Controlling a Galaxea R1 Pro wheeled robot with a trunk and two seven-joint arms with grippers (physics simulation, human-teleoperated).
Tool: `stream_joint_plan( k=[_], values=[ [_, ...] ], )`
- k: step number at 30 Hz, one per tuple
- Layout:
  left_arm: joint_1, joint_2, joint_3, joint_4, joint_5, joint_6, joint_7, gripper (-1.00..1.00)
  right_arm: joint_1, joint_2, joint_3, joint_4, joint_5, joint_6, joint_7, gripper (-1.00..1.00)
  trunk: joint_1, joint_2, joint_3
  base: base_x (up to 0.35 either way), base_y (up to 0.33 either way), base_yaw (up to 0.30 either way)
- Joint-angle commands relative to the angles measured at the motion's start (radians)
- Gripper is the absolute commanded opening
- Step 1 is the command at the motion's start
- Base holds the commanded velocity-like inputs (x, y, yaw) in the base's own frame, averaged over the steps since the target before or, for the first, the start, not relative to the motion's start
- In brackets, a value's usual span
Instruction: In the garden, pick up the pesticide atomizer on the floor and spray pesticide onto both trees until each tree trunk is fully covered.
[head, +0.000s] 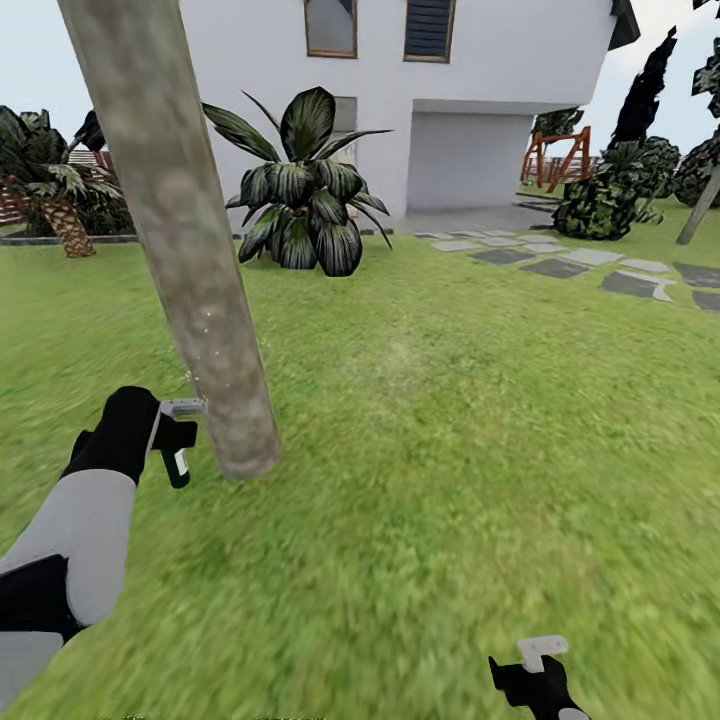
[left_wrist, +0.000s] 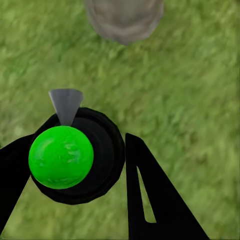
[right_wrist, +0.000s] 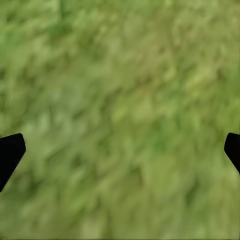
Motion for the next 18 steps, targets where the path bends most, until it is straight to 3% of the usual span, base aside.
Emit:
stream_joint_plan(
  k=[1,7,12,14,18],
  values=[
    [-0.016,-0.012,0.004,0.01,-0.016,0.002,0.007,-1.0,-0.001,0.0,-0.004,0.001,0.01,-0.003,-0.001,1.0,0.0,0.0,-0.001,0.0,0.0,0.278],
    [-0.061,-0.029,0.003,0.027,-0.01,0.002,0.025,-1.0,-0.001,0.0,-0.004,0.001,0.01,-0.003,-0.001,1.0,0.0,0.0,-0.001,0.0,0.0,0.278],
    [-0.067,-0.062,0.001,0.019,-0.017,0.001,0.027,-1.0,-0.001,-0.001,-0.005,0.0,0.01,-0.003,-0.001,1.0,0.0,0.0,-0.001,0.0,0.0,0.278],
    [-0.068,-0.083,0.0,0.013,-0.018,0.001,0.027,-1.0,-0.001,-0.002,-0.006,-0.001,0.009,-0.003,-0.001,1.0,0.0,0.0,-0.001,0.082,-0.056,0.135],
    [-0.069,-0.096,0.001,0.01,-0.016,0.001,0.027,-1.0,-0.001,-0.006,-0.006,-0.001,0.009,-0.004,-0.001,1.0,0.0,0.0,-0.001,0.198,-0.144,0.031]
  ],
)
